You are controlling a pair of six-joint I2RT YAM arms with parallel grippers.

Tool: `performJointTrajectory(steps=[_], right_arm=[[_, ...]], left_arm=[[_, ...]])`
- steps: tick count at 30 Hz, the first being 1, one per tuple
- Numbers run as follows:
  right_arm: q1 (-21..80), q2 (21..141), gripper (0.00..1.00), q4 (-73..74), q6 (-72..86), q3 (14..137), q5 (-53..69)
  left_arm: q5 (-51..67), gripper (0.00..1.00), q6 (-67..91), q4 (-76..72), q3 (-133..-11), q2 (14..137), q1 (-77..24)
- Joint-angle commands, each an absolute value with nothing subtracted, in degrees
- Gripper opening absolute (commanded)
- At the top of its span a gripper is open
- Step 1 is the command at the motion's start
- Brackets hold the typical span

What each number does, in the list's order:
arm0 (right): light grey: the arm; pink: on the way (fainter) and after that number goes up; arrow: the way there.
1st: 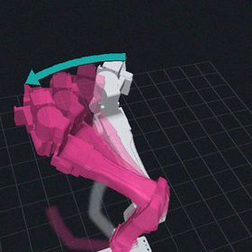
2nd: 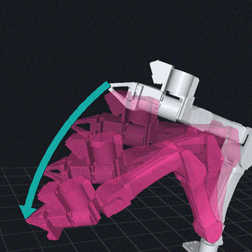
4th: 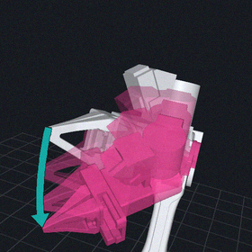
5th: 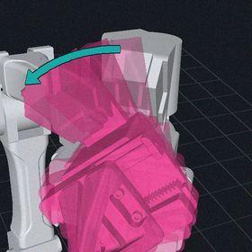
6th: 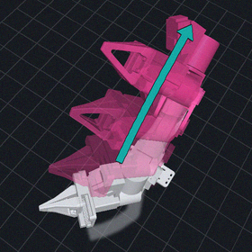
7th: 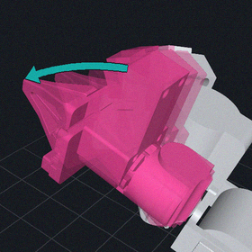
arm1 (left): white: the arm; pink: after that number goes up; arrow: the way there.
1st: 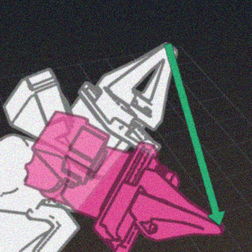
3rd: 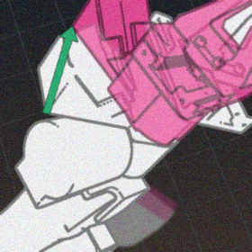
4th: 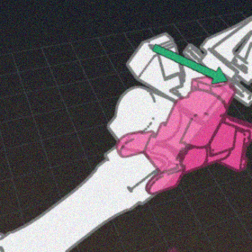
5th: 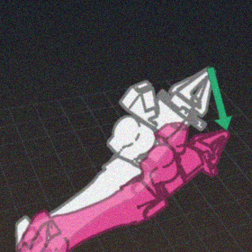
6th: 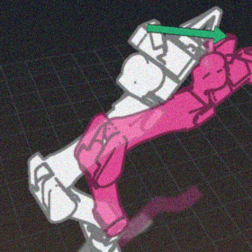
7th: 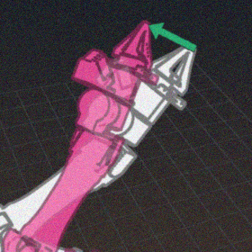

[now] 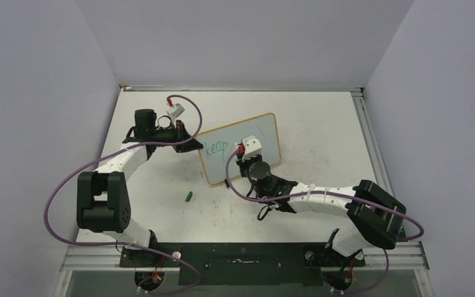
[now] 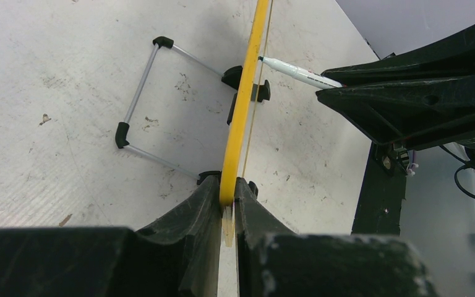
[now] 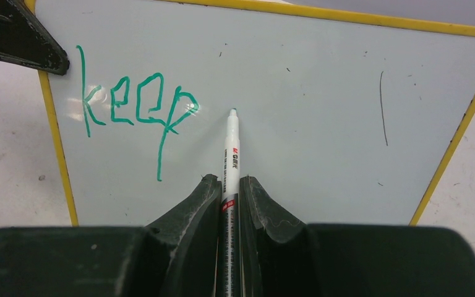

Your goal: Write a sentence on the whiteboard

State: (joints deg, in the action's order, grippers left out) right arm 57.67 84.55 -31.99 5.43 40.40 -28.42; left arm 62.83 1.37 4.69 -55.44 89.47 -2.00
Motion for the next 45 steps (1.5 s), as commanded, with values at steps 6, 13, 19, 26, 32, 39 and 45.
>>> performJointTrajectory(steps=[6,13,19,26,32,39,45], right_arm=[[58.62,84.17,0.05,-30.68,11.59,36.62,-28.97],[60.67,84.04,0.05,-29.51,13.03,35.34,-30.39],[61.39,80.77,0.05,-29.34,10.07,37.26,-32.42],[59.86,80.12,0.05,-31.67,6.60,39.93,-32.16],[58.46,82.94,0.05,-33.44,4.74,42.38,-30.72],[57.88,84.78,0.05,-34.59,3.91,43.49,-29.66],[57.32,85.85,0.05,-35.01,3.78,44.11,-29.02]], left_arm=[[62.67,0.00,0.54,5.45,-57.92,87.85,-1.76],[62.75,0.00,0.53,5.36,-57.92,87.80,-1.76],[62.75,0.00,0.61,5.34,-57.82,87.71,-1.76],[62.71,0.00,0.57,5.35,-57.79,87.68,-1.76],[62.67,0.00,0.60,5.35,-57.91,87.80,-1.76],[62.62,0.00,0.57,5.37,-57.92,87.93,-1.76],[62.67,0.00,0.49,5.45,-57.92,87.94,-1.76]])
